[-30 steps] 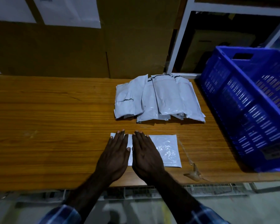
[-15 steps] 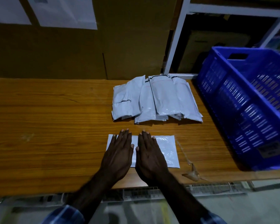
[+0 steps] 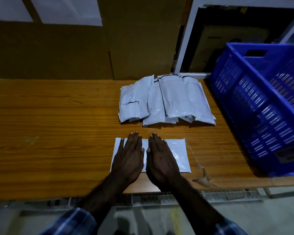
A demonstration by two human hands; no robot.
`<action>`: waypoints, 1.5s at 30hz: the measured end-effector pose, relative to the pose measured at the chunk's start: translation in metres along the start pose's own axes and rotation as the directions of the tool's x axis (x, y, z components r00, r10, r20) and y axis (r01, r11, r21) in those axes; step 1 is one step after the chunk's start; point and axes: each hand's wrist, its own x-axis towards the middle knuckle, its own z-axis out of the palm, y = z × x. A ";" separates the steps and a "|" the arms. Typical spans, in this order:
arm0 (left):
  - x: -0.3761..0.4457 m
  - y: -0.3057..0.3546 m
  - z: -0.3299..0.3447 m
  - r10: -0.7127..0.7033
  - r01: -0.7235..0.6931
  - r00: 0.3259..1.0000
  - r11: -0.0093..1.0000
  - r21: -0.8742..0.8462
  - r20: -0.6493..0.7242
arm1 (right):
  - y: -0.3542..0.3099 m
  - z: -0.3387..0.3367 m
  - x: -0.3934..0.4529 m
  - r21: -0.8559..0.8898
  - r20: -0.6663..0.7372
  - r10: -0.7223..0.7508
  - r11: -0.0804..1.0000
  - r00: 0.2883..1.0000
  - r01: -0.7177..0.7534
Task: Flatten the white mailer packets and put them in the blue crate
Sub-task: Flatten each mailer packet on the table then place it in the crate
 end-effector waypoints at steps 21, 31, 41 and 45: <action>0.014 0.026 0.005 0.001 -0.002 1.000 0.999 -0.053 -0.017 | 0.024 -0.022 0.001 0.014 0.054 0.125 0.992 0.991 -0.126; 0.012 0.029 0.013 0.036 -0.036 0.999 0.999 -0.026 0.011 | 0.034 -0.019 -0.010 -0.065 0.105 0.145 0.988 0.984 -0.139; 0.019 0.046 0.006 0.094 -0.093 0.994 0.995 -0.036 0.049 | 0.045 -0.025 -0.007 -0.030 0.064 0.241 0.970 0.968 -0.240; 0.015 0.042 0.012 0.100 -0.096 0.992 0.994 -0.054 0.075 | 0.045 -0.022 -0.011 -0.076 0.064 0.224 0.973 0.972 -0.219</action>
